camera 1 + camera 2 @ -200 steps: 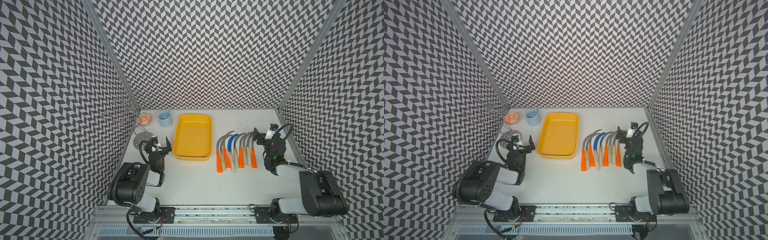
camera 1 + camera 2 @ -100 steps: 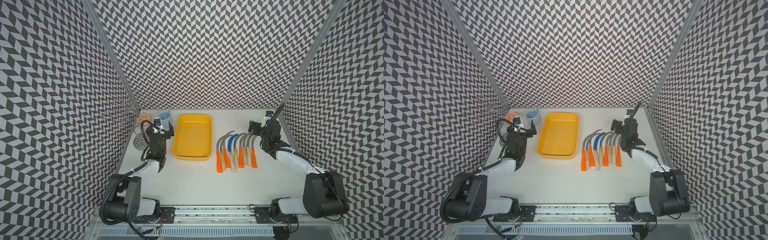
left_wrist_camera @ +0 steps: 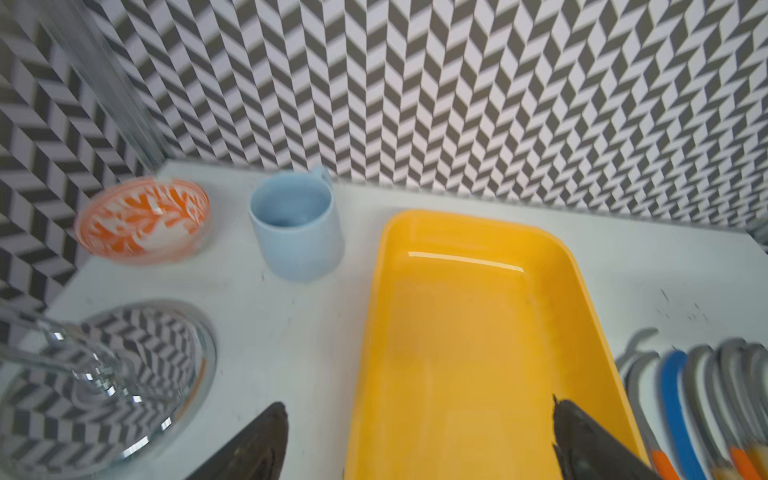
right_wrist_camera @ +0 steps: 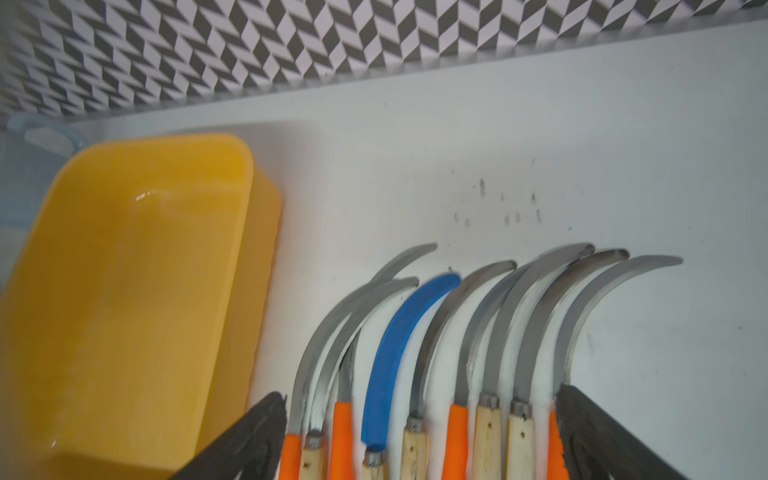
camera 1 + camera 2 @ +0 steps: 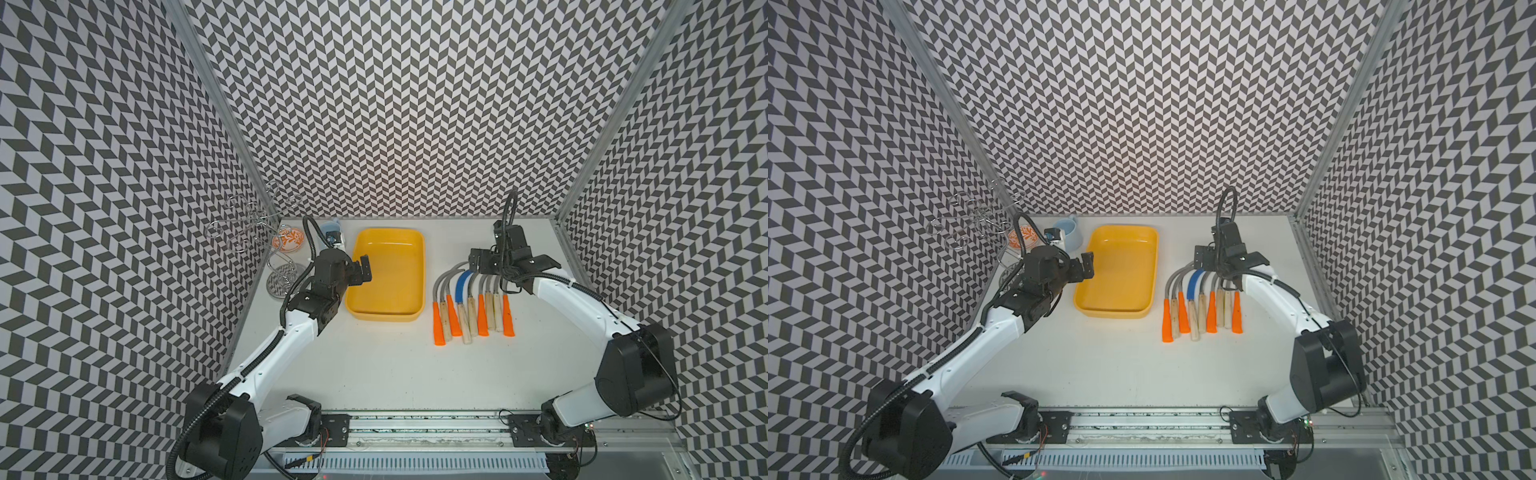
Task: Put small sickles into storage boxes
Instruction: Pick up the sickle at the center of the board.
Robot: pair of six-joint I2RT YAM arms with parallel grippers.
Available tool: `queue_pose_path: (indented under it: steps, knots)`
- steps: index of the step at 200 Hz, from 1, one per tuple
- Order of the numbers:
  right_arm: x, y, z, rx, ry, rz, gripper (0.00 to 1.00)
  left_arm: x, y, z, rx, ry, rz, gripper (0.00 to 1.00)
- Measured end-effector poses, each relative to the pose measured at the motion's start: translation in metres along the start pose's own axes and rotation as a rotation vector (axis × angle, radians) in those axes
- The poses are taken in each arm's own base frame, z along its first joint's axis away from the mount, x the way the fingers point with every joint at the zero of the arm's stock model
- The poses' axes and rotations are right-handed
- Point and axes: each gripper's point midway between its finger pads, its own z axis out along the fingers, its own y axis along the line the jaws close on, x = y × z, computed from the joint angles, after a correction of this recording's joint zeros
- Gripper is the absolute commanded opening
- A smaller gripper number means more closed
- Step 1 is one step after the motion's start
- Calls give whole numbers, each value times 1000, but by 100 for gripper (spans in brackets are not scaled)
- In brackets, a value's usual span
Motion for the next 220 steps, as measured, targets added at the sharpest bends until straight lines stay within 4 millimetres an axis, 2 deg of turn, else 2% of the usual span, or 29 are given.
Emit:
queue_pose_path:
  steps: [25, 45, 63, 82, 104, 124, 188, 201, 220]
  knots:
    - [34, 19, -1, -37, 104, -30, 100, 31, -9, -11, 52, 142, -62, 100]
    - [70, 23, 5, -46, 188, -43, 92, 57, -18, -20, 90, 262, -88, 100]
    - [106, 18, 10, -31, 278, -53, 78, 77, -30, -30, 134, 351, -101, 100]
    - [131, 12, 11, -20, 341, -55, 62, 88, -44, -45, 190, 404, -107, 100]
    - [137, 10, 13, -14, 360, -48, 47, 94, -55, -59, 237, 431, -109, 100]
    - [138, 11, 18, -9, 368, -52, 41, 99, -57, -65, 253, 449, -117, 100]
    - [152, 4, 44, 53, 433, -66, 37, 109, -60, -68, 278, 492, -134, 100]
    - [155, 2, 47, 62, 442, -69, 32, 110, -61, -68, 280, 500, -134, 100]
    - [158, 1, 50, 69, 451, -69, 31, 112, -61, -67, 281, 508, -134, 100]
